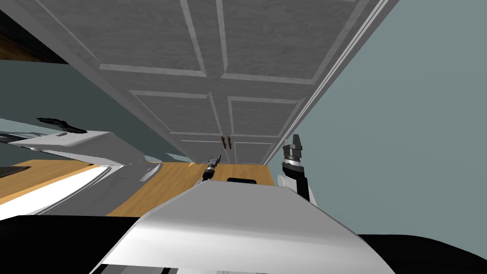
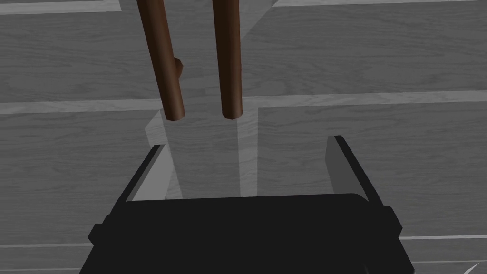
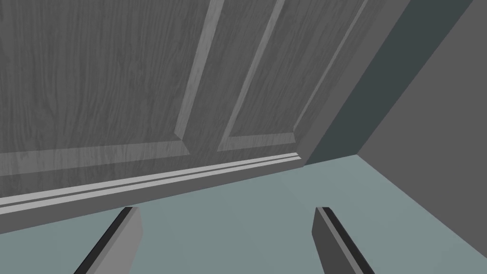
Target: Pull the door open
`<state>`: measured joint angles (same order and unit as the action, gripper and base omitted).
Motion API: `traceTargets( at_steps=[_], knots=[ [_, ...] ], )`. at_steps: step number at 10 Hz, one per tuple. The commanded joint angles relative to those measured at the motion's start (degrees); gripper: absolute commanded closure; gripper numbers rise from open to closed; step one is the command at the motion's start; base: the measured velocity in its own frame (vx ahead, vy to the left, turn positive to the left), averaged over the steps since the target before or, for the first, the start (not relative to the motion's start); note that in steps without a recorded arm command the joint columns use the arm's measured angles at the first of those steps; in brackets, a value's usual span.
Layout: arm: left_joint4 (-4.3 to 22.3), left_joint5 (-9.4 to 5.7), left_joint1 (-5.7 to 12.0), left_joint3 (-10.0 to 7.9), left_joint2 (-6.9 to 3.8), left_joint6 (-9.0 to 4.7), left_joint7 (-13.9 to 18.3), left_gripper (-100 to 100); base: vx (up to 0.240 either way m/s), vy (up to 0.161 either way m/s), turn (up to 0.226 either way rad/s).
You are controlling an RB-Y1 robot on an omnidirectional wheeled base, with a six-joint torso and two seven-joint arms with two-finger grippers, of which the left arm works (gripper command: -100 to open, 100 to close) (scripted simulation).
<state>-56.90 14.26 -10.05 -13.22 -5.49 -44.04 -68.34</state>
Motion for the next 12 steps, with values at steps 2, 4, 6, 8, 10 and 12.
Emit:
traceTargets(
  at_steps=[2,4,6,8,10,12],
  knots=[
    [2.92,0.46,1.39,-0.43,0.14,-0.96,-2.88,-100,0.164,0.016,-0.078],
    [3.05,0.52,1.59,-0.44,0.19,-0.90,-3.06,-100,0.104,0.011,-0.058],
    [3.88,0.14,0.21,-1.59,-0.52,-0.81,-3.34,-100,-0.137,0.023,0.084],
    [4.62,-0.36,-1.19,-2.94,-1.35,-0.59,-3.43,-100,-0.175,0.032,0.055],
    [5.48,-1.00,-2.73,-4.61,-2.34,-0.32,-3.56,-100,-0.164,0.019,0.069],
    [6.32,-1.66,-4.15,-6.32,-3.32,-0.04,-3.70,-100,-0.153,0.017,0.054]
  ],
)
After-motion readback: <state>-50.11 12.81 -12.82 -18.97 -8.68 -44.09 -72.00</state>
